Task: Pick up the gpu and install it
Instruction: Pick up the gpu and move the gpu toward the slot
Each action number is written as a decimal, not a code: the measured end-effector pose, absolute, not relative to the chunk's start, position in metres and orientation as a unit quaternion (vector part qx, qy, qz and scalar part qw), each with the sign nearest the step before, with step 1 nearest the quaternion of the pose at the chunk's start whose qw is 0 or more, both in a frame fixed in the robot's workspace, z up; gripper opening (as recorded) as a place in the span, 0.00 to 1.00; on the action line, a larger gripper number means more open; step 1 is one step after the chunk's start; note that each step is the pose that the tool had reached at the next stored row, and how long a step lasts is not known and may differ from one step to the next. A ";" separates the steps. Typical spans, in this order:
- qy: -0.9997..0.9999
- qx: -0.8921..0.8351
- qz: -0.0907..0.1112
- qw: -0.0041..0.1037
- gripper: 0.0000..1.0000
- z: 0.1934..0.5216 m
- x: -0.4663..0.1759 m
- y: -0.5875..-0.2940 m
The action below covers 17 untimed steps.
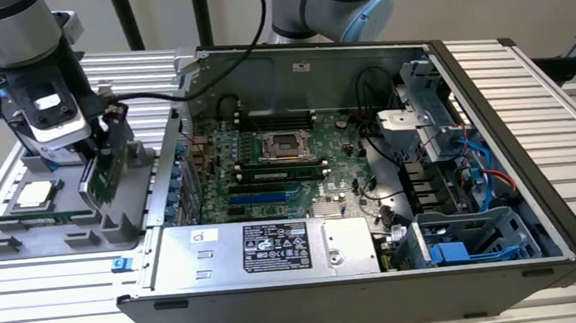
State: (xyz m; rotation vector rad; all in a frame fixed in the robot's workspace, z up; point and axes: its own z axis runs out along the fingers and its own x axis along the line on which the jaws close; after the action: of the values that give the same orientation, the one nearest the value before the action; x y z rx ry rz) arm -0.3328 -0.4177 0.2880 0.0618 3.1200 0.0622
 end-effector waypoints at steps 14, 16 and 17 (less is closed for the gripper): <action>1.000 0.020 0.020 0.010 0.00 0.295 -0.333 -0.418; 1.000 0.020 0.020 0.010 0.00 0.296 -0.333 -0.418; 1.000 0.020 0.020 0.010 0.00 0.296 -0.333 -0.418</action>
State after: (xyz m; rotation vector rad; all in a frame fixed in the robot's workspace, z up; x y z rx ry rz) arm -0.3327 -0.4178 0.2962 0.0616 3.1200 0.0622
